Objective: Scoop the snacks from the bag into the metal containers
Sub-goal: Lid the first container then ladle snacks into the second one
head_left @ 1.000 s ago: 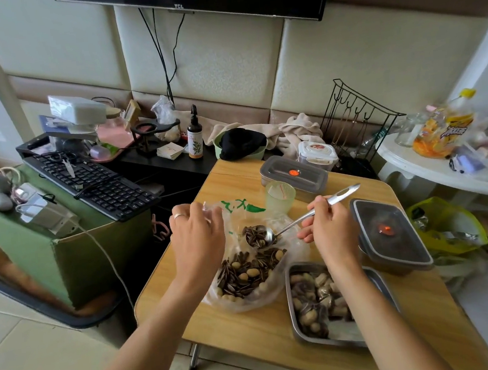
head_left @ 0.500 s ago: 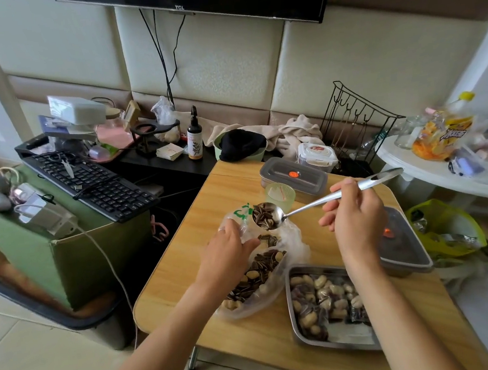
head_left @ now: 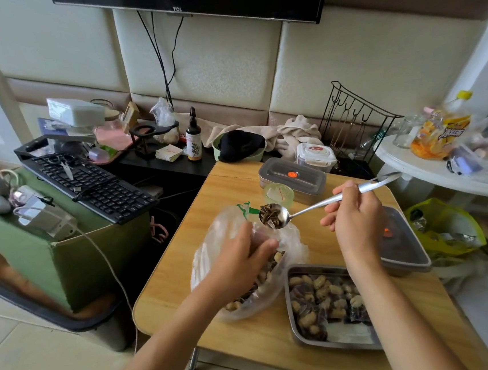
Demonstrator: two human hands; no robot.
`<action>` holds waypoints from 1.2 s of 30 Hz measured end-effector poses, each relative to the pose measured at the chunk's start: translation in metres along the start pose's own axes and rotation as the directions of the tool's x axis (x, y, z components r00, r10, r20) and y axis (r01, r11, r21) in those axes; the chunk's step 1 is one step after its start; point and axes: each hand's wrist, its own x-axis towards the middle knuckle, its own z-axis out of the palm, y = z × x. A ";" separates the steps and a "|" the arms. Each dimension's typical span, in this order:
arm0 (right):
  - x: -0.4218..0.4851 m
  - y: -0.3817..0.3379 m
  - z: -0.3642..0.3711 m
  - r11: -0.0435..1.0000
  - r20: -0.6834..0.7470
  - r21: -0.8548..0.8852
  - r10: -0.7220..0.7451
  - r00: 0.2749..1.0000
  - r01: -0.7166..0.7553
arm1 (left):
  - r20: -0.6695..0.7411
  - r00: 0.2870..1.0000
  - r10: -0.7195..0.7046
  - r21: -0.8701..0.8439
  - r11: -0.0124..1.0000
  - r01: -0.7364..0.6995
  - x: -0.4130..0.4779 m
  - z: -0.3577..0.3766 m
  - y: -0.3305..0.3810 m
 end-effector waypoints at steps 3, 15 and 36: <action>0.000 0.006 0.002 0.998 0.017 -0.008 0.058 0.998 -0.057 | -0.006 1.000 -0.021 0.050 0.999 0.021 0.001 0.012 -0.008; -0.002 0.002 0.004 0.995 0.067 0.021 0.095 0.993 -0.096 | -0.378 0.919 -0.111 0.280 0.933 0.228 0.021 0.007 -0.050; -0.037 -0.027 0.010 0.662 0.345 0.061 -0.716 0.607 0.747 | -0.224 0.930 -0.291 -0.014 0.955 0.295 0.046 0.012 -0.039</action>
